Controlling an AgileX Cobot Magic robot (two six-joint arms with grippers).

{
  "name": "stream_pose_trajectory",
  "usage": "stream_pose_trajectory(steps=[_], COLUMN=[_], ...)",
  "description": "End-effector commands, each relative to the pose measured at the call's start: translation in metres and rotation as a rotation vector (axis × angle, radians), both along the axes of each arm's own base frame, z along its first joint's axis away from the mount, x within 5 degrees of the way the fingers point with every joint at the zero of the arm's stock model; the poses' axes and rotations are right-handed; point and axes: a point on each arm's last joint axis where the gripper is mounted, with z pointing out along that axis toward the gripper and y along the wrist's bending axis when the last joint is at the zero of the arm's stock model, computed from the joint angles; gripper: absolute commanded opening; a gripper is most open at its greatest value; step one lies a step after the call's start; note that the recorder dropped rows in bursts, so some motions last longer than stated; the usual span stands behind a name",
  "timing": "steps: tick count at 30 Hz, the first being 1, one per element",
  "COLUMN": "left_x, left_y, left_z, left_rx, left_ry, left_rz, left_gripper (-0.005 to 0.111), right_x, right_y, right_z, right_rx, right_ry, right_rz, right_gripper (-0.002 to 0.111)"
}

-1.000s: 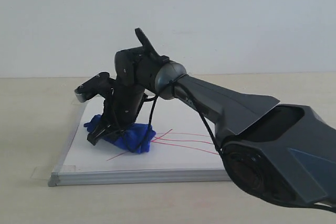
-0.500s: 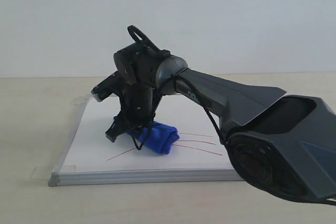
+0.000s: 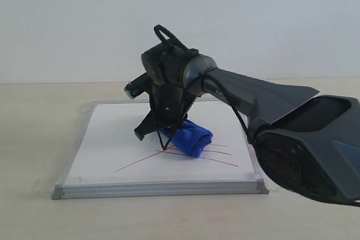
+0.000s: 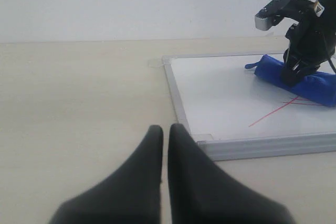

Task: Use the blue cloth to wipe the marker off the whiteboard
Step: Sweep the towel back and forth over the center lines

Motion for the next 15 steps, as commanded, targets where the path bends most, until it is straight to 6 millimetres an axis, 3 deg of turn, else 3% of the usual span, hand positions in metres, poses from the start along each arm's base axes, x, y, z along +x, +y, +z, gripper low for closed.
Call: stream_pose_trajectory(steps=[1,4,9,11,15], left_x=[0.0,0.0,0.0,0.0,0.0], left_y=[0.0,0.0,0.0,0.0,0.0], left_z=[-0.001,-0.001,-0.001,-0.001,-0.001], left_rx=[-0.012,-0.012,-0.012,-0.012,-0.012], left_ry=[0.002,0.002,0.002,0.002,0.002], left_rz=[0.004,0.004,0.004,0.004,0.004], left_gripper=[0.004,0.004,0.004,0.004,0.004], right_x=[-0.029,-0.05,-0.093,-0.101,-0.086], right_y=[0.03,0.056,0.094,0.1,0.086], right_z=[-0.01,-0.005,-0.006,-0.009,-0.011], right_rx=[0.27,0.344,0.283,0.186,-0.048], right_ry=[0.268,0.301,0.278,0.228,0.077], right_rz=[0.221,0.331,0.534,0.571,0.475], right_gripper=[0.0,0.0,0.0,0.0,0.0])
